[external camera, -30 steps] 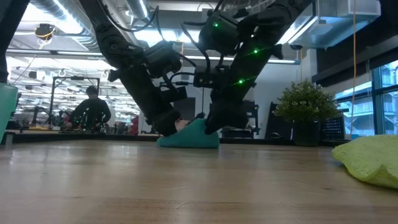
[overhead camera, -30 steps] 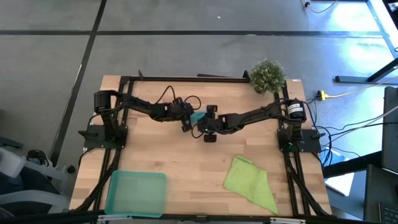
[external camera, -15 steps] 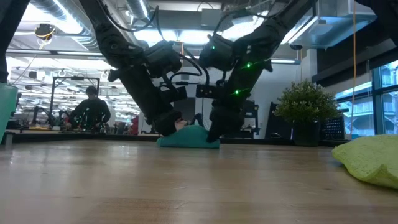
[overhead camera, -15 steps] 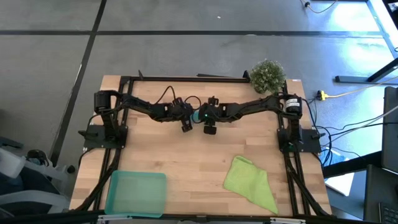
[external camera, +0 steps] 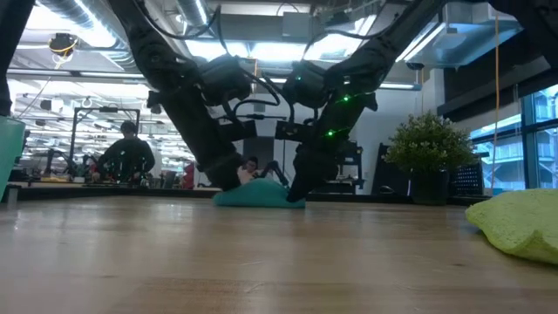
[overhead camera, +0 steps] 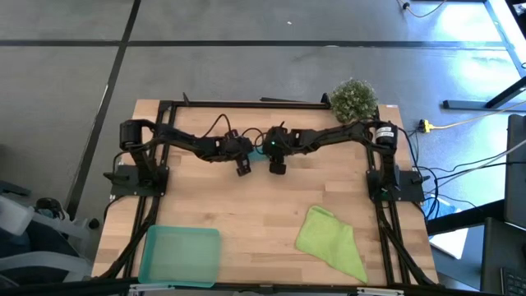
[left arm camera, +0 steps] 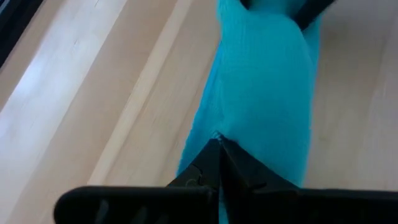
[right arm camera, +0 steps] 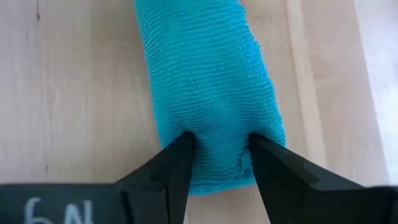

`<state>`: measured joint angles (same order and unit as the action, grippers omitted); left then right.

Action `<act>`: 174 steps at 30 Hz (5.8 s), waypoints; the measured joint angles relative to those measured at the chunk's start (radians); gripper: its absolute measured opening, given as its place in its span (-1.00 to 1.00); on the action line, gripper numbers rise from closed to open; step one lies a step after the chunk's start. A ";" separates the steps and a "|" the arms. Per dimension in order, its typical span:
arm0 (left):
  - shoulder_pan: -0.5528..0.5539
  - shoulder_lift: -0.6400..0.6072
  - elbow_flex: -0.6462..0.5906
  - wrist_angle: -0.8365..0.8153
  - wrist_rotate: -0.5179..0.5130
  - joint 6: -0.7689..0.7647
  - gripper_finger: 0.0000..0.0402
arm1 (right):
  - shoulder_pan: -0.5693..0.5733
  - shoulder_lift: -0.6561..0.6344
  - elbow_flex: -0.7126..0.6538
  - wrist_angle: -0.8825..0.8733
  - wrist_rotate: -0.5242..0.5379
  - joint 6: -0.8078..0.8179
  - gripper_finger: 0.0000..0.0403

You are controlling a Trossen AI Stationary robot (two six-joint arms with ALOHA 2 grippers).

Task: Roll microfiber towels into tight, uniform cylinder then place into a basket
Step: Roll the blue microfiber towel

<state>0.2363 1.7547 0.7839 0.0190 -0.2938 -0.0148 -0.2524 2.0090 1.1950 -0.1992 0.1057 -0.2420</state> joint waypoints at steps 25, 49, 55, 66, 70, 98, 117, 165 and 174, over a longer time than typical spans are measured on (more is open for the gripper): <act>0.001 -0.251 0.001 -0.196 -0.133 0.028 -1.00 | -0.016 0.023 -0.001 -0.012 -0.083 0.014 -0.19; -0.008 -0.222 0.002 -0.269 -0.059 0.000 -0.77 | -0.015 0.025 -0.003 0.006 -0.129 0.027 -0.19; -0.008 -0.223 0.002 -0.268 -0.152 -0.001 -0.54 | -0.015 0.025 -0.003 0.006 -0.130 0.027 -0.19; -0.008 -0.296 0.030 -0.370 -0.160 -0.062 -0.51 | -0.014 0.025 -0.004 0.007 -0.133 0.027 -0.19; -0.016 -0.362 0.059 -0.416 -0.154 -0.062 -0.51 | -0.014 0.025 -0.005 0.010 -0.134 0.027 -0.19; -0.122 -0.367 0.059 -0.444 0.008 0.000 -0.51 | -0.013 0.030 -0.006 0.137 -0.128 0.028 -0.19; -0.122 -0.372 0.059 -0.446 0.007 -0.002 -0.51 | -0.014 0.030 -0.006 0.178 -0.126 0.028 -0.19; 0.094 -0.033 0.060 -0.186 0.215 0.236 0.99 | -0.014 0.027 -0.004 0.188 -0.125 0.028 -0.19; 0.103 -0.016 0.062 -0.190 0.249 0.203 0.98 | -0.014 0.027 -0.004 0.188 -0.125 0.028 -0.19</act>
<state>0.3393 1.7390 0.8459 -0.1709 -0.0450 0.1879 -0.2661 2.0365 1.1912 -0.0109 -0.0196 -0.2142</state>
